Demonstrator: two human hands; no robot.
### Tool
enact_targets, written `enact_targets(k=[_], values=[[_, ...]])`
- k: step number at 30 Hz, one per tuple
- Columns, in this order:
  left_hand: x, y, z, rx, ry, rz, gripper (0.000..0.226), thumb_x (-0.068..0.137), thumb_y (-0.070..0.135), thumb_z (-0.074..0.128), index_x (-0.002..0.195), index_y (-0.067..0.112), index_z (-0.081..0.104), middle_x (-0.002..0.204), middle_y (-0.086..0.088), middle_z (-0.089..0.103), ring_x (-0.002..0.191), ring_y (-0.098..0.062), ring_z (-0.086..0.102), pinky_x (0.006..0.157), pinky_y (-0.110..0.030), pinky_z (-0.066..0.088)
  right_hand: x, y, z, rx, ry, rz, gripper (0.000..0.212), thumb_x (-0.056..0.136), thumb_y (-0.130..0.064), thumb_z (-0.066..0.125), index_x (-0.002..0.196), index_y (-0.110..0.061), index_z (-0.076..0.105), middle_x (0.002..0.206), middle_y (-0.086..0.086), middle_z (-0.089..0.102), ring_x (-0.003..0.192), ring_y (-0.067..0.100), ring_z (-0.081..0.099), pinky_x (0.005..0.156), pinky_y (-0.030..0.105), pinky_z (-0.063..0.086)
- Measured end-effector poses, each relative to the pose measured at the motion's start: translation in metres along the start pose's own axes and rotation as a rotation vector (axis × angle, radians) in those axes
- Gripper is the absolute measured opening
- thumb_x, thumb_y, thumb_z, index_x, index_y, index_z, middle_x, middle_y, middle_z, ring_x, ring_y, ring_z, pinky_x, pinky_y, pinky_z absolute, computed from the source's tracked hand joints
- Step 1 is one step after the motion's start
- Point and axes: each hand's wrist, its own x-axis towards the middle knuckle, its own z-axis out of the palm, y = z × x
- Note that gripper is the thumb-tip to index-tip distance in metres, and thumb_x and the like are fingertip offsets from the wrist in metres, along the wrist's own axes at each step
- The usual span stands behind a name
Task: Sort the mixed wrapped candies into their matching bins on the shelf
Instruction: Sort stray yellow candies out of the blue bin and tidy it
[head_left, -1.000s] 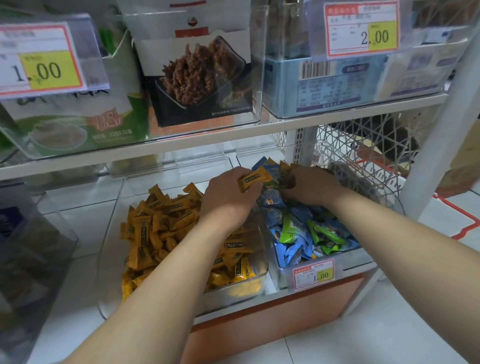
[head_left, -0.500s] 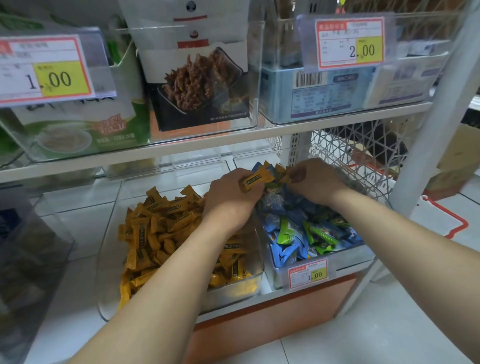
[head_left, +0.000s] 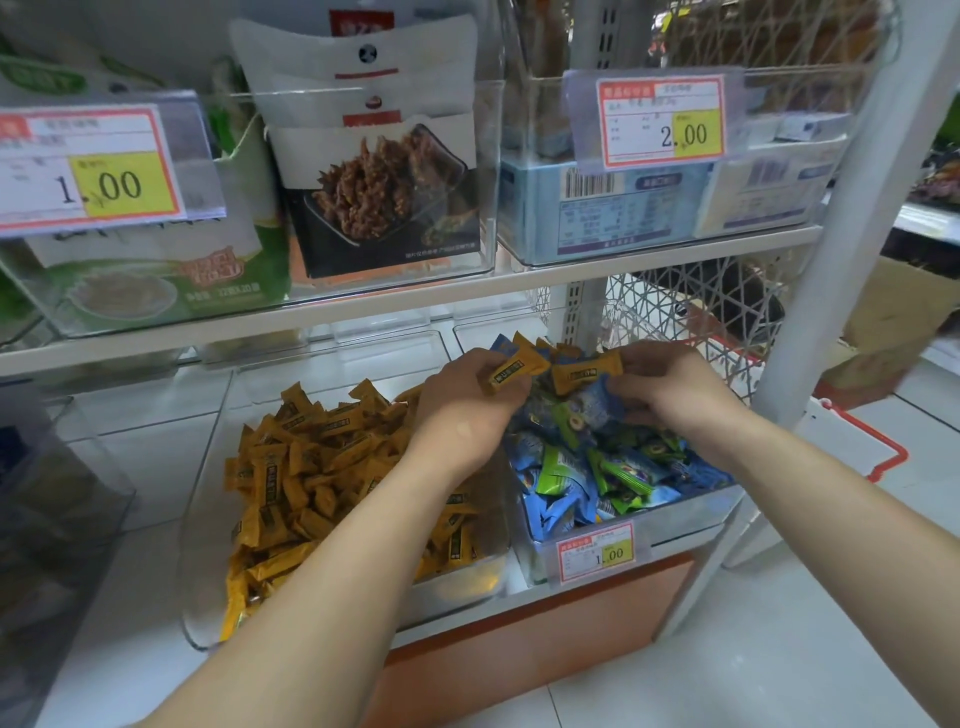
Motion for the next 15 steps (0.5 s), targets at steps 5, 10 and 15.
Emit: enact_targets(k=[5, 10, 15], values=[[-0.001, 0.003, 0.000, 0.027, -0.013, 0.035, 0.012, 0.091, 0.041, 0.062, 0.101, 0.034, 0.067, 0.082, 0.019, 0.064, 0.082, -0.007, 0.060, 0.064, -0.020, 0.038, -0.002, 0.002, -0.001, -0.157, 0.099, -0.039, 0.014, 0.094, -0.014, 0.068, 0.106, -0.010, 0.072, 0.094, 0.011, 0.073, 0.079, 0.025, 0.067, 0.082, 0.048, 0.058], [-0.002, 0.010, -0.001, -0.115, 0.004, 0.093, 0.027, 0.092, 0.043, 0.063, 0.114, 0.029, 0.070, 0.108, 0.012, 0.069, 0.102, -0.007, 0.060, 0.087, -0.024, 0.046, -0.012, -0.016, 0.000, -0.090, 0.046, -0.184, 0.012, 0.095, -0.011, 0.066, 0.102, -0.015, 0.075, 0.088, 0.002, 0.076, 0.072, 0.010, 0.071, 0.064, 0.018, 0.055], [-0.010, 0.026, 0.000, -0.351, -0.163, 0.158, 0.009, 0.089, 0.041, 0.063, 0.096, 0.041, 0.068, 0.092, 0.006, 0.073, 0.085, -0.013, 0.070, 0.078, -0.034, 0.057, -0.020, -0.027, 0.026, 0.089, -0.062, -0.203, 0.008, 0.090, -0.004, 0.070, 0.093, -0.010, 0.073, 0.083, 0.013, 0.076, 0.070, 0.017, 0.073, 0.069, 0.026, 0.061]])
